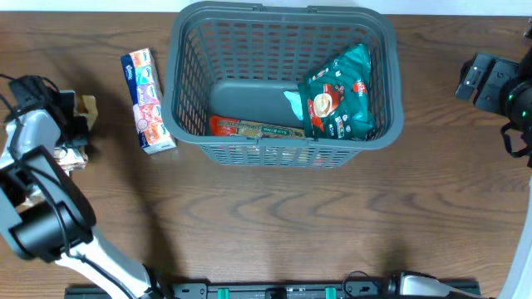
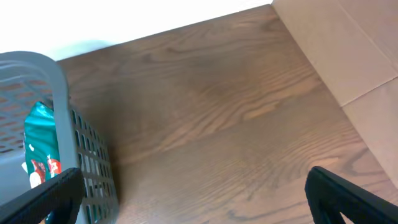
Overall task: Pack container
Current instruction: 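Lift the PanTree snack bag with the left gripper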
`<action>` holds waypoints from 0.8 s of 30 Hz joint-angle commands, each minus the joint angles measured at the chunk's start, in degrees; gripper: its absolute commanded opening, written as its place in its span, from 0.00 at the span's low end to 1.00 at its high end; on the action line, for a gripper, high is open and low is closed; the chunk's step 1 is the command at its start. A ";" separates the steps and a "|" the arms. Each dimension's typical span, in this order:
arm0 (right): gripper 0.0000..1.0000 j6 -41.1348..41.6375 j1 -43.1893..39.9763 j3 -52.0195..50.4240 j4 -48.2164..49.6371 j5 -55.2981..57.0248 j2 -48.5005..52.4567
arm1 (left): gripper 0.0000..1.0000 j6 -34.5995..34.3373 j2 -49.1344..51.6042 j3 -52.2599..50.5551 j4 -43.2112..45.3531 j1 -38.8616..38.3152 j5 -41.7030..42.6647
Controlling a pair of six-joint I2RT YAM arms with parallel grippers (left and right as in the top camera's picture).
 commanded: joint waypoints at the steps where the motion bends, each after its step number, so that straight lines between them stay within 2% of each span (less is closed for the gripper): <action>1: 0.99 0.59 -0.33 0.68 -0.07 0.76 0.07 | 0.06 -1.11 -5.86 0.28 0.09 0.26 -0.94; 7: 0.99 0.59 -0.33 0.68 -0.07 0.74 0.07 | 0.06 -7.02 -10.38 2.38 -2.91 0.13 -0.57; 11: 0.99 0.59 -0.33 0.68 -0.07 0.76 0.07 | 0.06 -10.58 -12.52 4.59 -6.49 -0.55 4.42; 18: 0.99 0.59 -0.33 0.68 -0.07 0.76 0.07 | 0.06 -10.60 -18.60 9.79 -10.21 -3.80 6.47; 24: 0.99 0.59 -0.33 0.68 -0.07 0.76 0.07 | 0.06 -11.67 -24.52 18.38 -13.40 -7.02 6.69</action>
